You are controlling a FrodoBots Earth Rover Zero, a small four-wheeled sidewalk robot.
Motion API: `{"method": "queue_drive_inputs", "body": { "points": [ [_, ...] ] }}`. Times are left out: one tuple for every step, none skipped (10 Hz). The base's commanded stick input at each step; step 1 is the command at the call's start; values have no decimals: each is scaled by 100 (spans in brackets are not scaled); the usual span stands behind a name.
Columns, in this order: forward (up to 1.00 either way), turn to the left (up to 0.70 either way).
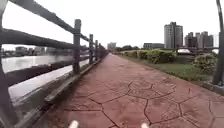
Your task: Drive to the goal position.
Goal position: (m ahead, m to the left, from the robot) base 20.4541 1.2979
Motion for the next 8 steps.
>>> {"method": "queue_drive_inputs", "body": {
  "points": [
    [70, -3],
    [70, 0],
    [70, 0],
    [70, 0],
    [70, 0],
    [70, 0],
    [70, 0],
    [70, 0]
  ]
}}
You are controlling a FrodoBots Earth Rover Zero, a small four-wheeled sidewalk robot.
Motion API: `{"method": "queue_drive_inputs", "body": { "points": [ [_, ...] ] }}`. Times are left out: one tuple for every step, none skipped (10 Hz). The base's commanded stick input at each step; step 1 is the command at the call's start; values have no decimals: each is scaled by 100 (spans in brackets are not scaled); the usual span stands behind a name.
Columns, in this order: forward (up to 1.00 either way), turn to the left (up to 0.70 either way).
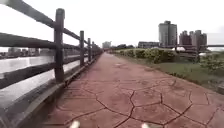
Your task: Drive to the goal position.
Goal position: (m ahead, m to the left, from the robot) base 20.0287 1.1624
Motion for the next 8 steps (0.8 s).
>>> {"method": "queue_drive_inputs", "body": {
  "points": [
    [70, 0],
    [70, 0],
    [70, 0],
    [70, 0],
    [70, 0],
    [70, 0],
    [70, 0],
    [70, 0]
  ]
}}
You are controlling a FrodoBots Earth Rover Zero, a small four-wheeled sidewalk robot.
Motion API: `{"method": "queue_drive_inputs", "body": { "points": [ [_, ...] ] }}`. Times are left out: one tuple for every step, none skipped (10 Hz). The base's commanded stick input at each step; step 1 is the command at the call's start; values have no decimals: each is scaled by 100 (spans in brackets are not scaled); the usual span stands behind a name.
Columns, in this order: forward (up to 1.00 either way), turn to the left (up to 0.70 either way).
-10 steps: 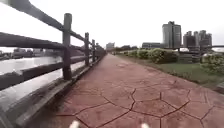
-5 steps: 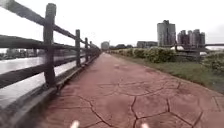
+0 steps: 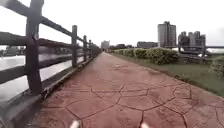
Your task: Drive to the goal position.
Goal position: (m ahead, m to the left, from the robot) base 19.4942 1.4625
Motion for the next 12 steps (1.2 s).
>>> {"method": "queue_drive_inputs", "body": {
  "points": [
    [70, 0],
    [70, 0],
    [70, 0],
    [70, 0],
    [70, 0],
    [70, 0],
    [70, 0],
    [70, 0],
    [70, 0],
    [70, 0],
    [70, 0],
    [70, 0]
  ]
}}
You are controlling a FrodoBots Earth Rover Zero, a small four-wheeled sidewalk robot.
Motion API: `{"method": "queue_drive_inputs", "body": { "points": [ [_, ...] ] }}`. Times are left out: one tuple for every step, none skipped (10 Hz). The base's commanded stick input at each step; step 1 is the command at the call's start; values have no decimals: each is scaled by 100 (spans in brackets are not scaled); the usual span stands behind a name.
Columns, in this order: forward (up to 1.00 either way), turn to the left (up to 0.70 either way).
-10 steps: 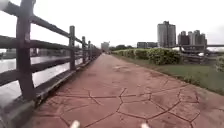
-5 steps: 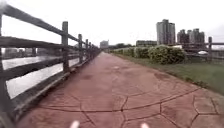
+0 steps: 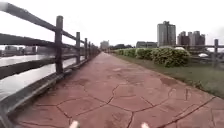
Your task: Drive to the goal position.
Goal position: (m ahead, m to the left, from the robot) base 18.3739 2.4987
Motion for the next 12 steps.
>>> {"method": "queue_drive_inputs", "body": {
  "points": [
    [70, 0],
    [70, 0],
    [70, 0],
    [70, 0],
    [70, 0],
    [70, 0],
    [70, 0],
    [70, 0],
    [70, 0],
    [70, 0],
    [70, 0],
    [70, 0]
  ]
}}
